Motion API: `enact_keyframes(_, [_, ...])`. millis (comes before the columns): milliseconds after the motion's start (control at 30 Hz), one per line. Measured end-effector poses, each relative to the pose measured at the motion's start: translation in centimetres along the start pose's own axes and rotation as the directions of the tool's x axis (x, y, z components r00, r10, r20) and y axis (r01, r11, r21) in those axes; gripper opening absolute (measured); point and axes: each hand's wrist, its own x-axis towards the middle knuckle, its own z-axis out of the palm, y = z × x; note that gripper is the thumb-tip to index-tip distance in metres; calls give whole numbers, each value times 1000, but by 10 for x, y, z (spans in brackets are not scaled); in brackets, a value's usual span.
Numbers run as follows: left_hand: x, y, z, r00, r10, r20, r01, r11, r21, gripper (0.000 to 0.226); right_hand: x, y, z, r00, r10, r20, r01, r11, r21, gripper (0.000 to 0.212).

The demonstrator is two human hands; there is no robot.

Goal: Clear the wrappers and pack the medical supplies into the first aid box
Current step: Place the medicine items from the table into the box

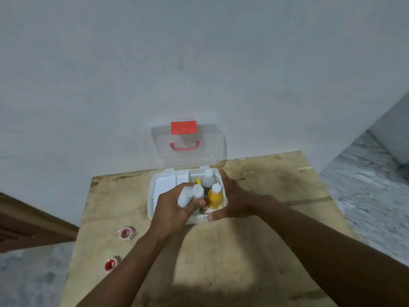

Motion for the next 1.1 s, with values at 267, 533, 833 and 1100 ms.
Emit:
enact_keyframes(267, [16,-14,2,994,-100,40,91,979,184,25,0,-1,-8,995,-97,17,97,995,-24,111])
enact_keyframes(533, [23,-3,14,992,-81,101,12,837,547,35,10,16,3,999,15,-51,-11,995,95,143])
enact_keyframes(833, [30,-8,25,951,-130,280,-15,886,463,6,11,18,5,998,11,-61,-5,994,107,142])
enact_keyframes(1100, [26,-4,23,969,-154,192,93,951,293,16,15,21,7,998,-3,-60,9,995,97,146])
